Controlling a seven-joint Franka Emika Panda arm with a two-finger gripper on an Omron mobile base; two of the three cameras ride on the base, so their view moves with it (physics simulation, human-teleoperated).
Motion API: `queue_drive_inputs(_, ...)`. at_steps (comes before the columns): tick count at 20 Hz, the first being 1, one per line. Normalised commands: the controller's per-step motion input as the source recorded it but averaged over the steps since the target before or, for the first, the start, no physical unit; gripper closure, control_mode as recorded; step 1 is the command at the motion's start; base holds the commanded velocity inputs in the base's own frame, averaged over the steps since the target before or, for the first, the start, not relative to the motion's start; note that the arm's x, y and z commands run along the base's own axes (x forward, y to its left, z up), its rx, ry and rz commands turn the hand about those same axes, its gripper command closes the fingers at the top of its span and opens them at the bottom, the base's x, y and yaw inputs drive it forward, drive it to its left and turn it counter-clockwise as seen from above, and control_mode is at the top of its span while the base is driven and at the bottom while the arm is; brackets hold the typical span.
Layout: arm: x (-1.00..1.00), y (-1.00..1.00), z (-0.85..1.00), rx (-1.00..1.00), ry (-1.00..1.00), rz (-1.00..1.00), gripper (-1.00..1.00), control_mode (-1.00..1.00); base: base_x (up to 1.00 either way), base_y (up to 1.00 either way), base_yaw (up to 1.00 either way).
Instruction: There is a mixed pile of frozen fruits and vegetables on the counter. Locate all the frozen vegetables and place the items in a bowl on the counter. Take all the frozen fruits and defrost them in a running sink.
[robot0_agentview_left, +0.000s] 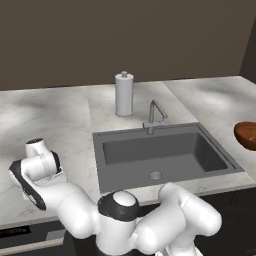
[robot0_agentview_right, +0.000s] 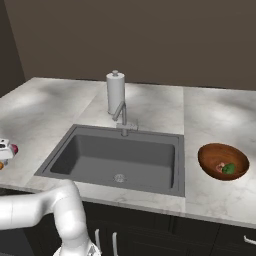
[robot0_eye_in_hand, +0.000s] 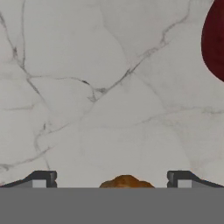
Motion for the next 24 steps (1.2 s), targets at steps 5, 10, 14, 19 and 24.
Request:
queue_drive_inputs(5, -0.02, -0.03, -0.08, 0.0, 0.0, 0.0, -1.0, -1.0, 0.0, 0.0, 0.0)
queue_drive_inputs(10, -0.13, -0.19, -0.18, 0.03, 0.03, -0.02, -1.0, -1.0, 0.0, 0.0, 0.0)
queue_drive_inputs(14, -0.02, -0.23, -0.11, 0.03, 0.06, 0.0, -1.0, -1.0, 0.0, 0.0, 0.0)
queue_drive_inputs(19, -0.2, -0.04, -0.04, 0.01, 0.06, 0.0, -1.0, -1.0, 0.0, 0.0, 0.0)
queue_drive_inputs(24, -0.27, 0.03, -0.02, 0.0, 0.05, 0.0, -1.0, -1.0, 0.0, 0.0, 0.0)
